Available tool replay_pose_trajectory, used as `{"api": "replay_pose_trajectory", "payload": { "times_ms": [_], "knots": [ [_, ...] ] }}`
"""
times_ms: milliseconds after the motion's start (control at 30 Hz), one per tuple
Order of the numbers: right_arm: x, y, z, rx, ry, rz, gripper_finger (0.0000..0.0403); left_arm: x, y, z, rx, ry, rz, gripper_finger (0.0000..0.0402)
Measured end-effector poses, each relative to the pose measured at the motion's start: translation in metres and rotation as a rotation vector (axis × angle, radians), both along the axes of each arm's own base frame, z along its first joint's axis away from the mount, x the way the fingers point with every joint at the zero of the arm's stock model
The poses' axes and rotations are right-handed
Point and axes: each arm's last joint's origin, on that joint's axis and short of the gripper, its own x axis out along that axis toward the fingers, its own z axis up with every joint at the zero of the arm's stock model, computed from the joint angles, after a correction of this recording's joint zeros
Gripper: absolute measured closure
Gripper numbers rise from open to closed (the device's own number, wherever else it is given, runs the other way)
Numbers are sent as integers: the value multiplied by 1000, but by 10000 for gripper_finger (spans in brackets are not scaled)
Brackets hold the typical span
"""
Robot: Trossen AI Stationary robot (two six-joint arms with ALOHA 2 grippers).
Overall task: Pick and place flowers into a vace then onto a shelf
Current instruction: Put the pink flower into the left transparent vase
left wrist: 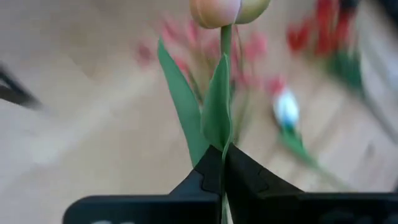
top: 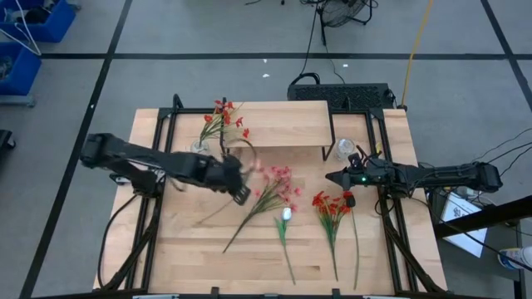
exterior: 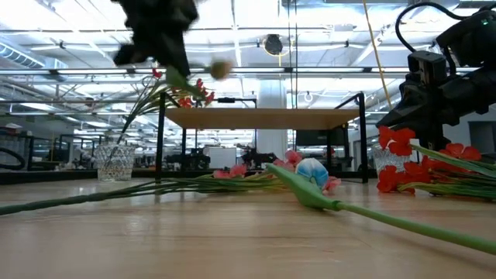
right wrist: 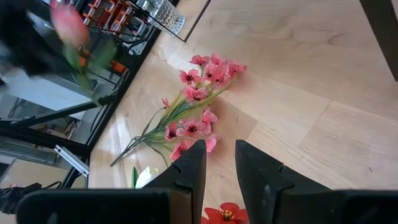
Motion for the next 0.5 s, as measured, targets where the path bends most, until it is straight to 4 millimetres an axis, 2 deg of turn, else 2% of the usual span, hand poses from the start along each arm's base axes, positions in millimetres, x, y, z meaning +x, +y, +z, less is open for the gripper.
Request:
{"api": "replay_pose_trajectory", "payload": {
  "times_ms": [233,367,500],
  "knots": [
    [0,0,-1,6,6,-1,325,-54,7,44,260,-149,247,397],
    [0,0,-1,11,7,-3,325,-81,11,57,410,-207,379,396],
    [0,0,-1,18,6,-4,325,-98,16,66,543,-234,433,395]
  ]
}}
